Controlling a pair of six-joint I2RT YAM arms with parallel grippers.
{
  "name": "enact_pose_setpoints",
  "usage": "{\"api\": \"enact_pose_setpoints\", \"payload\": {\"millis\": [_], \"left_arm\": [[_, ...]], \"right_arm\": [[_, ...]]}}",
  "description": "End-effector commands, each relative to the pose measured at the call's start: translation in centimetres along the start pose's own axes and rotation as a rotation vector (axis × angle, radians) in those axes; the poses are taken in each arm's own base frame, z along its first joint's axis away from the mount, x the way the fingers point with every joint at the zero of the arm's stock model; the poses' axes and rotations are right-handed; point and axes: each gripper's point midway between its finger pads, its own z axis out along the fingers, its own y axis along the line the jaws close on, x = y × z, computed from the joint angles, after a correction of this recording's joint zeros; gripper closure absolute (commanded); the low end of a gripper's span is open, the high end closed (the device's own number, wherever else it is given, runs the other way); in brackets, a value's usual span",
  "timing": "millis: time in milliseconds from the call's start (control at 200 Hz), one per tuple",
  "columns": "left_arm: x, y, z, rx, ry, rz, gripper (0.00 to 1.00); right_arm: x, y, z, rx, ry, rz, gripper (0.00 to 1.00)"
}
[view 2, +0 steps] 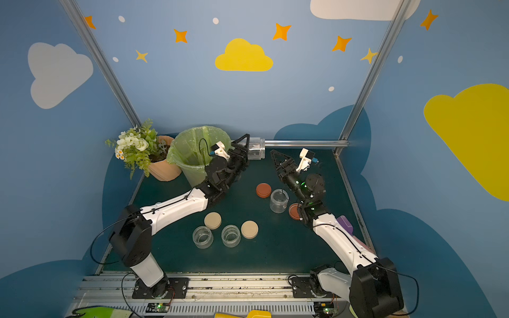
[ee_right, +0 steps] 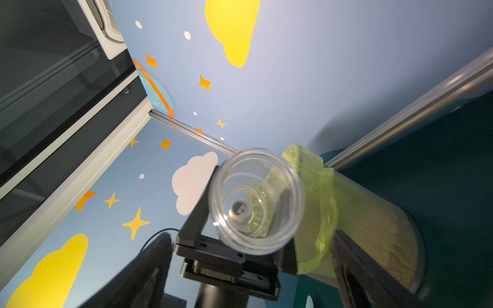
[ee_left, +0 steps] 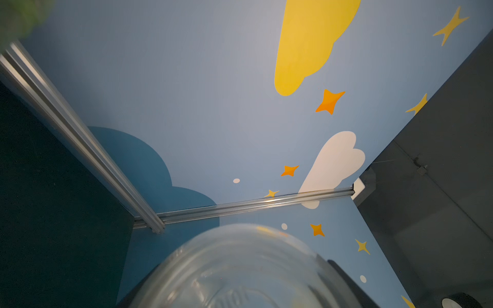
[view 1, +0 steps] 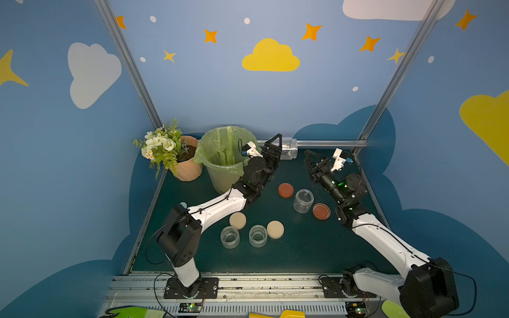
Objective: Empty expired oatmeal from jars
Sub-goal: Place the jar at the center of the board.
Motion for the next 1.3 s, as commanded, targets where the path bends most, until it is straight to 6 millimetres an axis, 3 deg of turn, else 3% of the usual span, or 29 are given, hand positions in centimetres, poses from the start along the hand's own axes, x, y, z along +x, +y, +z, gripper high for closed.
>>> {"api": "enact_pose_setpoints", "payload": {"millis": [0, 340, 536, 691, 1106, 1297], "left_arm": [[-0.6, -7.8, -0.6, 0.222, -0.055, -0.119, 0.97], [0.6, -8.0, -0.7, 0.235, -0.049, -0.138, 0.97], [1.2, -6.5, -0.5, 0.210, -0.040, -0.166, 0.97], [1.8, -6.4, -0.5, 0.209, -0.016, -0.181, 0.97], [3.4, -4.7, -0.5, 0.174, 0.017, -0.203, 0.97], [3.6, -4.4, -0.2, 0.172, 0.026, -0.204, 0.97]], "right_arm": [[-0.5, 1.7, 0.5, -0.068, -0.066, -0.030, 0.08], [0.1, 1.8, 1.4, -0.076, -0.096, -0.029, 0.08], [0.5, 3.6, 2.3, -0.162, -0.056, -0.035, 0.08], [0.6, 3.4, 3.2, -0.171, -0.051, -0.023, 0.08], [-0.6, 5.2, 5.5, -0.241, -0.086, -0.040, 0.08], [0.2, 5.4, 7.1, -0.250, -0.025, -0.032, 0.08]]}}
